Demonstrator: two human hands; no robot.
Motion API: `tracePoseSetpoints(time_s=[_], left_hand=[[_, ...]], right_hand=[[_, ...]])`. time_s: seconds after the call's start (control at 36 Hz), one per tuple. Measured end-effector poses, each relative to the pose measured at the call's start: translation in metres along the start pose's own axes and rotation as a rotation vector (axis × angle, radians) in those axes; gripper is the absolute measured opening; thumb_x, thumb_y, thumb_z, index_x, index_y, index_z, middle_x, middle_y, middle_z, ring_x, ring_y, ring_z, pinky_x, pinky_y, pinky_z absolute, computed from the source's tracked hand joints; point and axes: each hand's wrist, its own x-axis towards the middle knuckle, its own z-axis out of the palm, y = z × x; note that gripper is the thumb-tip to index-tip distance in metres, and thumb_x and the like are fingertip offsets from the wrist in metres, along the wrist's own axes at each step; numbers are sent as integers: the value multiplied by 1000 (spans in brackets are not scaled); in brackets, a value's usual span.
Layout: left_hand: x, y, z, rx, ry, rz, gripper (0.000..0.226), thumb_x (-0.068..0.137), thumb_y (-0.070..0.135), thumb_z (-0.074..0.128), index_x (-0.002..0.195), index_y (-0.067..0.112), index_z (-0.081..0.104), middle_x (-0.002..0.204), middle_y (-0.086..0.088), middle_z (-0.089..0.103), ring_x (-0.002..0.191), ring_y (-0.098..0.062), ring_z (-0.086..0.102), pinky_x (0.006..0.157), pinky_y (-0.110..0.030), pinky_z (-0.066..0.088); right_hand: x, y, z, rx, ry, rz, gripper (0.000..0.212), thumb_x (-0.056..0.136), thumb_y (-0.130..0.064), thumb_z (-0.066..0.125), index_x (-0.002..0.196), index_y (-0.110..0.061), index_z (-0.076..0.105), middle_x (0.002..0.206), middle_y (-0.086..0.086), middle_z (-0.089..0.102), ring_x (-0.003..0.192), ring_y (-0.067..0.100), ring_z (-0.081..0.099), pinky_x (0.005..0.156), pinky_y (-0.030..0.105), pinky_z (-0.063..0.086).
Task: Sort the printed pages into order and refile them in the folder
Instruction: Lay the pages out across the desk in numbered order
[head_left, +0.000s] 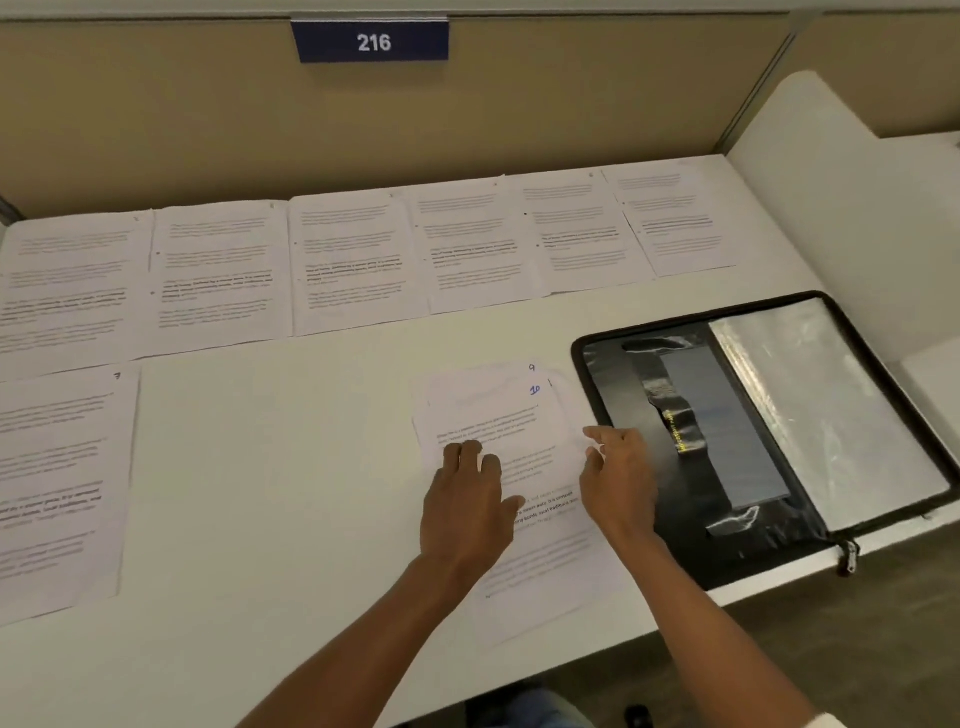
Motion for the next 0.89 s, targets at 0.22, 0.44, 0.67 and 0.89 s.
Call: tracePoseSetpoints(time_s=[0.22,0.44,0.67,0.89], left_hand=[[6,13,17,60,-29,-87,68,98,59,64,148,16,45,170,-5,17,155,-27,24,119,-37,39],[7,18,20,87,-18,-121,71,97,59,64,149,16,44,171,-6,17,154,-28,26,120,-37,37],[6,16,24,79,-6,-147,70,98,59,63,150,15,43,171,-8,16,156,-28,23,122,-37,36],[7,10,25,86,8,-145,69,98,59,63,148,14,46,170,-8,19,156,-27,20,122,-37,35]], right_hand=[[30,14,-1,16,-12,31,34,94,-19,76,127,-17,65,119,5,66,105,24,64,85,33,55],[47,19,-1,148,-131,117,27,92,-28,80,115,-18,68,98,-1,72,87,18,69,76,29,55],[50,21,-11,152,-90,121,16,96,-27,75,89,-24,61,87,-2,69,75,12,64,63,22,45],[51,21,-42,120,124,32,13,103,-25,64,100,-17,55,83,0,64,68,18,62,53,20,36]])
